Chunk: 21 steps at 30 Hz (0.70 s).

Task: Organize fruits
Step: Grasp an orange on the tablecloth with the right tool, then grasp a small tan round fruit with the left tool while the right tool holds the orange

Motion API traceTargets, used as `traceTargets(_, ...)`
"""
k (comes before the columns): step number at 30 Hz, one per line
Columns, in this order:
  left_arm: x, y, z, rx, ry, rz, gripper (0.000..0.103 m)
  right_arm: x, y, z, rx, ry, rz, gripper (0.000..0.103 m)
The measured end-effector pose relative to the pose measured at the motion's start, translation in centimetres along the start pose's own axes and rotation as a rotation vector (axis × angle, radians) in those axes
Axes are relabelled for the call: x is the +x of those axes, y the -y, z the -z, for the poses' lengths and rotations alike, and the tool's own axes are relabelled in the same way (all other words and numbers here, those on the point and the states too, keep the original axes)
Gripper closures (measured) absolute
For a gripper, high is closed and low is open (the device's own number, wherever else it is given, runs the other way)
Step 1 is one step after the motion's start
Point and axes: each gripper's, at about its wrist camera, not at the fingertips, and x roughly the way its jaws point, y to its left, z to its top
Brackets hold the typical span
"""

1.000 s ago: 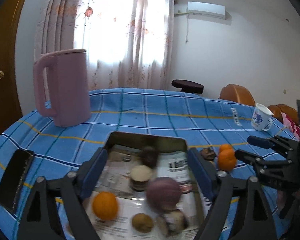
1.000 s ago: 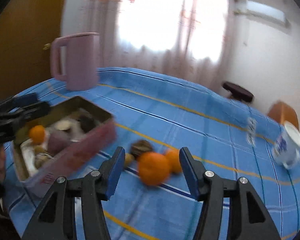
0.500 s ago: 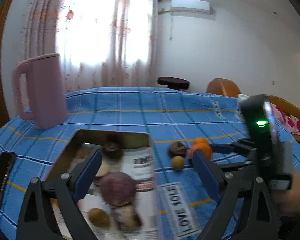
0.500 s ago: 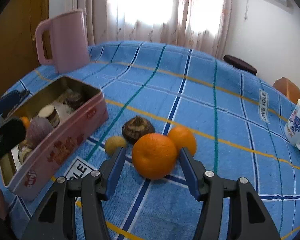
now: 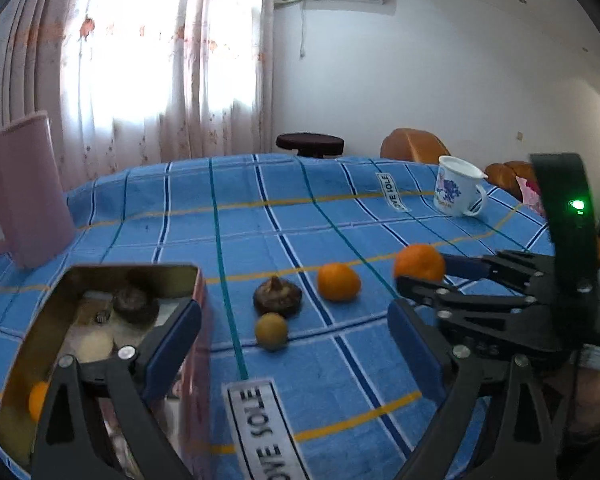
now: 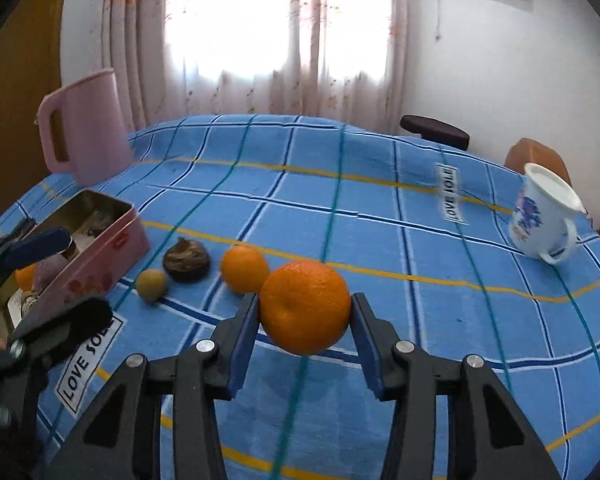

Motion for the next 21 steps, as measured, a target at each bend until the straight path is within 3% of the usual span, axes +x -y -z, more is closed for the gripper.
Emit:
traceTargets(11, 1.5, -4.5, -0.7, -0.036, -0.019, -0.172, 0.005, -0.7, 0.7, 0.2, 0.007, 0.027, -0.011, 0.056)
traceTargets(17, 2.2, -1.2, -0.4, 0.071, -0.077, -0.08, 0.008, -0.8, 0.5, 0.2, -0.001, 0.029, -0.001, 0.056)
traceTargets(21, 3.7, 0.3, -0.3, 0.121, -0.153, -0.049, 0.024, -0.8, 0.4, 0.2, -0.004, 0.031, -0.001, 0.056)
